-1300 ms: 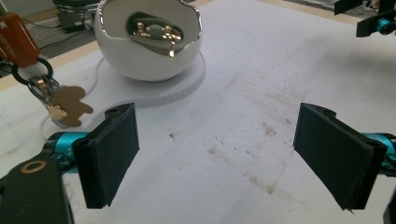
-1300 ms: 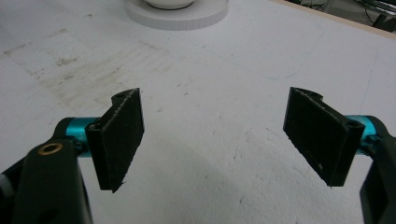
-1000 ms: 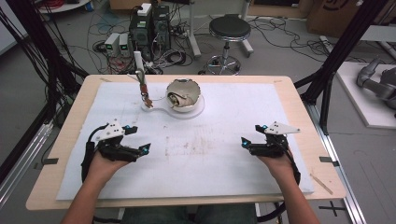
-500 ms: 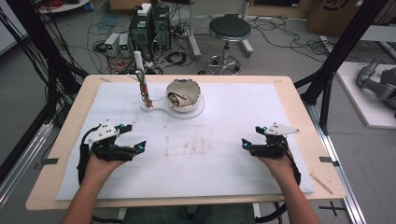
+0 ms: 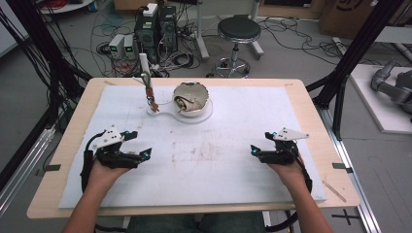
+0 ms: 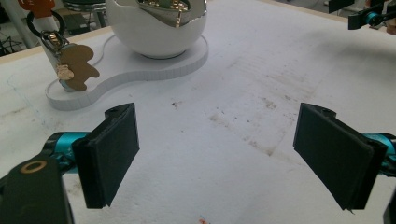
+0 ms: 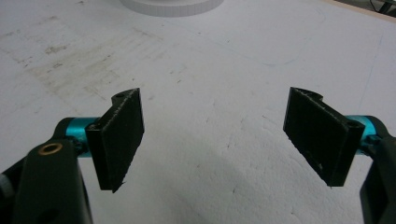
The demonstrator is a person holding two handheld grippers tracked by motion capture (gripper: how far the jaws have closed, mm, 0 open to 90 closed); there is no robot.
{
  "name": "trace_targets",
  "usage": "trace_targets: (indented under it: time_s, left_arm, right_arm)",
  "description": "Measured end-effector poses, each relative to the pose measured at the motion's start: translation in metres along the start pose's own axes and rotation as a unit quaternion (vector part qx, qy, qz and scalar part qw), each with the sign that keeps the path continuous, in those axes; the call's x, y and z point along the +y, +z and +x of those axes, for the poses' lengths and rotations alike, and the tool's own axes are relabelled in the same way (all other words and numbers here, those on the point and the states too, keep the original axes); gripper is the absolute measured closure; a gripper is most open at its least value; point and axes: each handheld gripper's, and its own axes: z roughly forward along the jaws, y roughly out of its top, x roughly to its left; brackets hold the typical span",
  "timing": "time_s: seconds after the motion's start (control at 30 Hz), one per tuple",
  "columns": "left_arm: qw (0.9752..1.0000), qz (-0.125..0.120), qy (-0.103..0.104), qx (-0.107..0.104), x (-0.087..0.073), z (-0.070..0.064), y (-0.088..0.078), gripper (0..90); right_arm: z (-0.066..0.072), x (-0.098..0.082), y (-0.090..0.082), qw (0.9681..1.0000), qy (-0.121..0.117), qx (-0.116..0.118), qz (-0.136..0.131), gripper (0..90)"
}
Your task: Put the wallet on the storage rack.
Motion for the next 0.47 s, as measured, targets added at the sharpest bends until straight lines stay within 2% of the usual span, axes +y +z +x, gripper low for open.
trace_targets:
  time_s: [0.23, 0.47]
  left_arm:
    - [0.9999, 0.007, -0.007, -0.002, -0.0025, 0.0023, 0.001, 14.2]
    - [0.9999, 0.009, -0.005, -0.003, -0.002, 0.0011, 0.0017, 14.3]
  right_arm:
    - [0.0, -0.0008, 0.0006, 1.0, 0.001, 0.001, 0.004, 20.8]
    - [-0.0001, -0.001, 0.0002, 1.0, 0.003, 0.001, 0.002, 20.8]
